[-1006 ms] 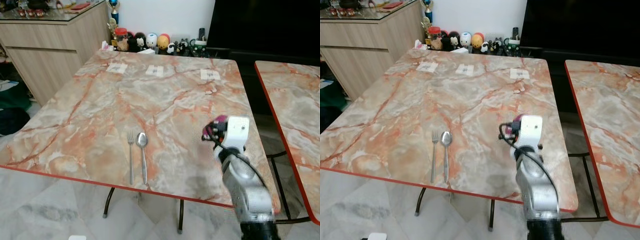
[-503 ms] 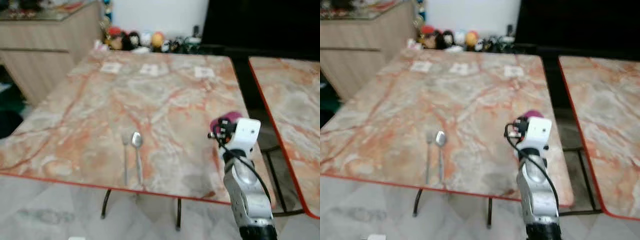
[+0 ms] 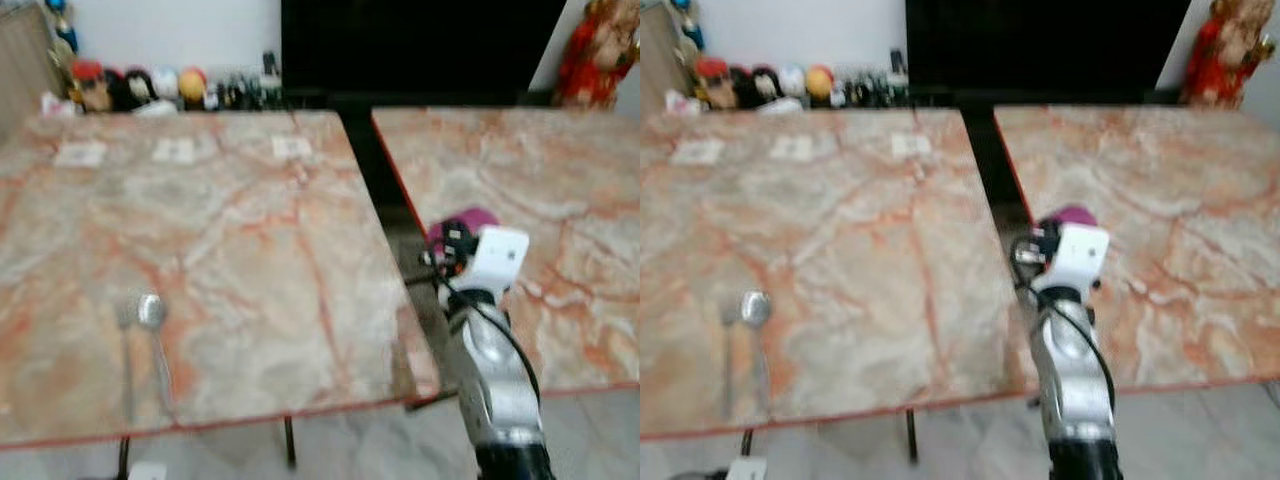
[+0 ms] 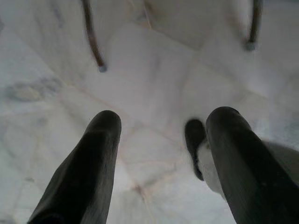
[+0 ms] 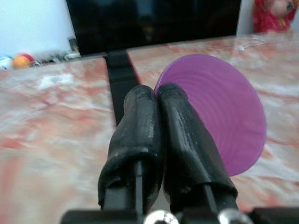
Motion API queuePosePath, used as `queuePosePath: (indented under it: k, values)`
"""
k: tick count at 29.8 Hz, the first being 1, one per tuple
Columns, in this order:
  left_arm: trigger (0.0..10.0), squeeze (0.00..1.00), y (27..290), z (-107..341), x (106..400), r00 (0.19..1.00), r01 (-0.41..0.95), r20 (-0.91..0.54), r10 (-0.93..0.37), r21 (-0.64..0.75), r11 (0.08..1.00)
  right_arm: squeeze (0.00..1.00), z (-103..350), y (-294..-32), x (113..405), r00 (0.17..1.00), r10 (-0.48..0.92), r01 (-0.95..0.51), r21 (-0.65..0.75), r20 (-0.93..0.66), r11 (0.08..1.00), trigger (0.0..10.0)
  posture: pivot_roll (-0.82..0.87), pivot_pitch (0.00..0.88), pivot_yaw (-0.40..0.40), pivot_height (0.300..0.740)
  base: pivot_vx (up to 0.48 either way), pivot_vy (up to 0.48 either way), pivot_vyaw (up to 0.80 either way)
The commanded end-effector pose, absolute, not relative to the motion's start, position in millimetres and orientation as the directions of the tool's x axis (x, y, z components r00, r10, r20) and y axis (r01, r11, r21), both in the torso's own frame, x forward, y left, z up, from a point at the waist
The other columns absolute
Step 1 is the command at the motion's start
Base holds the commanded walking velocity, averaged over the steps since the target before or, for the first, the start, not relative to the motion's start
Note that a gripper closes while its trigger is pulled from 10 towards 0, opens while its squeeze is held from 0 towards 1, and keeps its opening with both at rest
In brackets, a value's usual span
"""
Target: Setting the table
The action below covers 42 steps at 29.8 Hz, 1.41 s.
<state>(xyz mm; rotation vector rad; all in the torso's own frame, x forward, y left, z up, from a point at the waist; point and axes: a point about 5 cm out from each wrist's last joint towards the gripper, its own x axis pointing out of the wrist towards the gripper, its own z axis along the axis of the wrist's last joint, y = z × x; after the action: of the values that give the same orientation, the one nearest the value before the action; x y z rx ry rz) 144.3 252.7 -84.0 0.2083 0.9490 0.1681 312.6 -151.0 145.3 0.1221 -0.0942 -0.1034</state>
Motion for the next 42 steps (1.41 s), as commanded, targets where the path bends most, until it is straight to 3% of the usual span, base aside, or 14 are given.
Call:
queuePosePath:
  k: [1,30,42]
  values:
    - [10.0,0.0,253.1,-89.0,131.5,0.533,-0.052,-0.812,0.239,0.25,0.967,0.0,150.2,-150.8,314.5,0.988,-0.113,0.099,0.131,0.109,0.986,10.0,-0.1,0.037,-0.015,0.74,0.0,-0.315,0.0]
    - [10.0,0.0,256.2,-88.1,132.4,0.527,-0.046,-0.815,0.241,0.257,0.965,0.0,149.9,-168.4,319.0,0.976,-0.189,0.176,0.11,0.113,0.978,10.0,-0.1,0.037,-0.006,0.74,0.0,-0.389,0.0]
    - [10.0,0.0,252.5,-88.9,133.5,0.526,-0.061,-0.818,0.234,0.238,0.969,0.0,152.3,-172.7,324.8,0.974,-0.194,0.184,0.093,0.114,0.978,10.0,-0.1,0.037,-0.008,0.74,0.0,0.0,0.0]
